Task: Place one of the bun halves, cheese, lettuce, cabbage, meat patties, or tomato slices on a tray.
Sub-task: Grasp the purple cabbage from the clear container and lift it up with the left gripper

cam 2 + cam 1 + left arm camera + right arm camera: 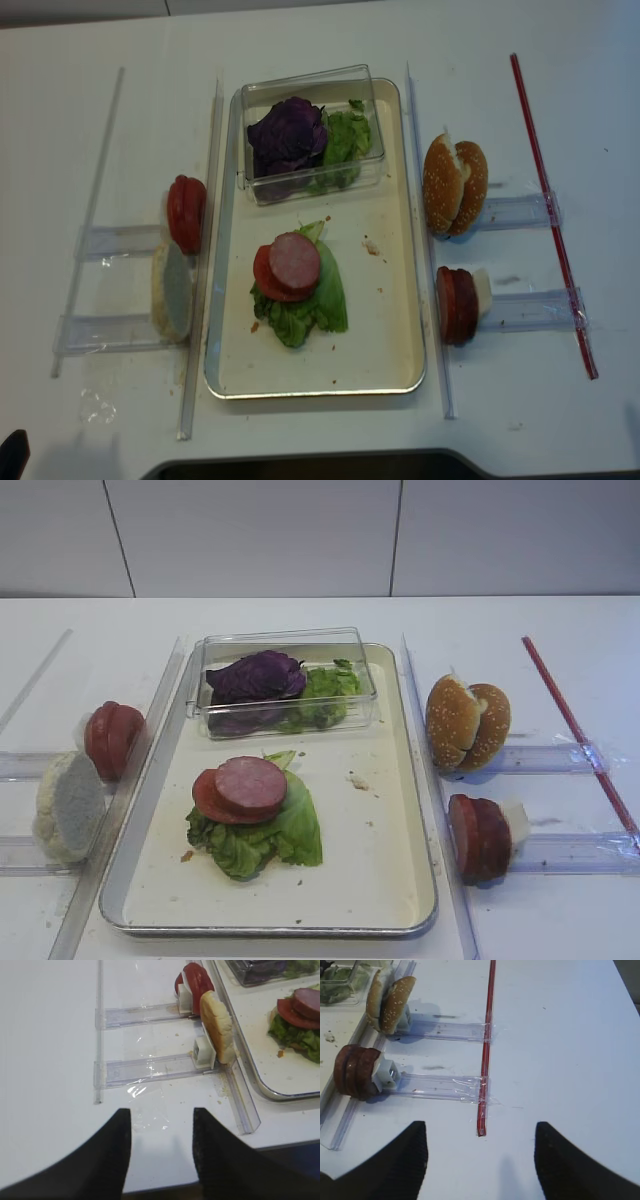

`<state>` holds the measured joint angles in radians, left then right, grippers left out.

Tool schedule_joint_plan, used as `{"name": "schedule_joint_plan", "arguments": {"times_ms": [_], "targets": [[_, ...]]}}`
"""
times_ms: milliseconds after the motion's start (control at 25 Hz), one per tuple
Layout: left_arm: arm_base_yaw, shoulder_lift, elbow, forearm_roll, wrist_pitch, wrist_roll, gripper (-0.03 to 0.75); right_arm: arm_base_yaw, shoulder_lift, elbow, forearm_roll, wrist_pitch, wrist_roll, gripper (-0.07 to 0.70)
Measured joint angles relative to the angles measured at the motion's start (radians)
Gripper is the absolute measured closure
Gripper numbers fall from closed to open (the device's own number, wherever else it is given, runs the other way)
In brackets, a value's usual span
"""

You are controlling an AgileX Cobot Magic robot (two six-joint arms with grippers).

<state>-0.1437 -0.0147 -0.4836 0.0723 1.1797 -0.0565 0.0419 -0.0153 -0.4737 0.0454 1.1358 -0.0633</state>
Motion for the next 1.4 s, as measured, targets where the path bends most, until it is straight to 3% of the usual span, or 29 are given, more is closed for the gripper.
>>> {"name": "schedule_joint_plan", "arguments": {"times_ms": [1240,1400], "targets": [[0.000,0.000,0.000,-0.026,0.000,-0.026,0.433,0.000,0.000,0.000,0.000,0.000,-0.002,0.158],[0.000,0.110,-0.030,-0.039,0.024,-0.056,0.433,0.000,0.000,0.000,0.000,0.000,-0.002,0.158]]}}
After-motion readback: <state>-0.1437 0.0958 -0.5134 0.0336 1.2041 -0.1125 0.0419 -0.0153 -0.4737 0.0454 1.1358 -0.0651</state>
